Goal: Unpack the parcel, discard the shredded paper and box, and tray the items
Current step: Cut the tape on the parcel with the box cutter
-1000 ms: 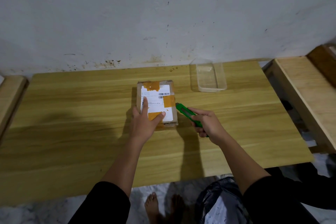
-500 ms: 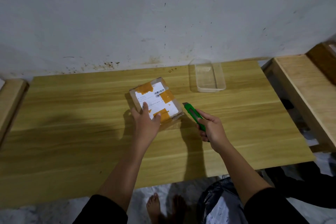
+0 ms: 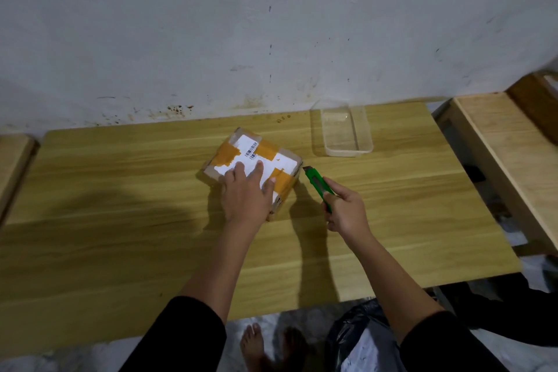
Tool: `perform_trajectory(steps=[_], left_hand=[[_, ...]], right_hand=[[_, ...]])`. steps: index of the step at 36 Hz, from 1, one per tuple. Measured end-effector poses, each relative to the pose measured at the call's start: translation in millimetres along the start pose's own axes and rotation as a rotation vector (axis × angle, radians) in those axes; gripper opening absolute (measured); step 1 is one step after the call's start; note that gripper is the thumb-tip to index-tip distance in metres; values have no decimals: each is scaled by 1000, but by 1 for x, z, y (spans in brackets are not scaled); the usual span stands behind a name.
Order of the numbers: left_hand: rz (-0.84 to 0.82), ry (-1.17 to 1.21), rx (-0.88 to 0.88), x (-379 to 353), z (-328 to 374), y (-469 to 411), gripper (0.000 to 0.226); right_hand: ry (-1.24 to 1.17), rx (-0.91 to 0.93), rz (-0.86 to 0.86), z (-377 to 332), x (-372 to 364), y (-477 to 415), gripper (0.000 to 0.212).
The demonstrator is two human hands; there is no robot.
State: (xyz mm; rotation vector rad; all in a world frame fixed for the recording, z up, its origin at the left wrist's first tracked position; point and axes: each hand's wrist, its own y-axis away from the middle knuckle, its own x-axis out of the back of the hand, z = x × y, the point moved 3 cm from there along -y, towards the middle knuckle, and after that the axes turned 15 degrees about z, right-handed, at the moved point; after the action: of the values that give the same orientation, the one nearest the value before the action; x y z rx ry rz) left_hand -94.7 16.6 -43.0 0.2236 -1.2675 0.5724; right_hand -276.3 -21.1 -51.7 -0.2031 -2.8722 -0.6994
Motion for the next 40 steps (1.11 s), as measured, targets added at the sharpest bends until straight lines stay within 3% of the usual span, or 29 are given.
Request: perform_trajectory(steps=[4, 9, 18, 30, 40], left_hand=[[-7, 9, -175, 1, -20, -1, 55], [-101, 17, -237, -11, -25, 7, 60], [-90, -27, 6, -11, -8, 3, 63], [-105, -77, -157, -19, -19, 3, 66], [-104, -58, -123, -25, -20, 3, 66]], right_hand=[[-1, 17, 13, -3, -3, 1, 43], [3, 27, 29, -3, -3, 1, 44], [13, 54, 24, -6, -10, 6, 43], [33, 97, 3, -14, -19, 4, 42], [78, 70, -25, -15, -26, 4, 42]])
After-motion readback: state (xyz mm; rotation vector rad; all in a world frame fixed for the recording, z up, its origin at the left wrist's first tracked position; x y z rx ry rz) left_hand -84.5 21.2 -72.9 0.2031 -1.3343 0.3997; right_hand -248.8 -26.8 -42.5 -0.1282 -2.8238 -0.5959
